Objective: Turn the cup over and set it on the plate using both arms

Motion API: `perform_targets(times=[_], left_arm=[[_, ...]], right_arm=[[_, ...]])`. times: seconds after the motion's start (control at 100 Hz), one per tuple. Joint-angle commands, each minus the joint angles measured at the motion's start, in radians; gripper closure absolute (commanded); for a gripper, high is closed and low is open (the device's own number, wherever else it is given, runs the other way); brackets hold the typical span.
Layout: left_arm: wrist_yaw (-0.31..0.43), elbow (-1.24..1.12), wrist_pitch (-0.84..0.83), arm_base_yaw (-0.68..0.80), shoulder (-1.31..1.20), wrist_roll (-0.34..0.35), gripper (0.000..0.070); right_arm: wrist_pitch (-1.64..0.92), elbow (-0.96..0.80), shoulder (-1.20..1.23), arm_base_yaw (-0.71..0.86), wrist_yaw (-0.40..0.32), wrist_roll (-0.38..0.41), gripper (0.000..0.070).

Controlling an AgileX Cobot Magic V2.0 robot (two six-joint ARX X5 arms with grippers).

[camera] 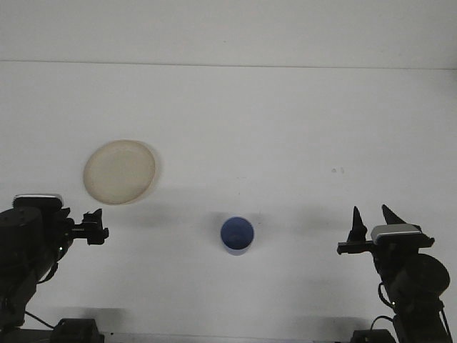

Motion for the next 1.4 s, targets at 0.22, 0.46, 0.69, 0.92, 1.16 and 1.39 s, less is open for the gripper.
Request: perform_targets(times=[0.22,0.46,0.69,0.92,1.16,1.39], left_arm=[[0.036,0.214,-0.085,-0.166,0.211,-0.055,0.0228],[0.036,0.336,-0.087,-0.402,0.435,-0.11,0.0238],[0.036,0.43,-0.063,-0.607,0.661,-0.13,0.0237],[0.069,0.505,-0.064,-0.739,0.838,-0.132,0.0237],[0.08,0.51,-0.043,-0.794,0.935,-0.132,0.0237],[0.08,0.51,-0.043,-0.799,1.022,-0.132,0.0237]], right_arm=[[0.012,0.01,0.003,0.001,-0.001,0.014,0.0285],[0.011,0.01,0.003,0.001,-0.001,0.014,0.0285],[0.011,0.01,0.003,0.001,-0.001,0.014,0.0285],[0.011,0.01,0.003,0.001,-0.001,0.014,0.0285],[0.01,0.01,0.003,0.001,-0.001,0.014,0.0285],[0.011,0.01,0.003,0.001,-0.001,0.014,0.0285]])
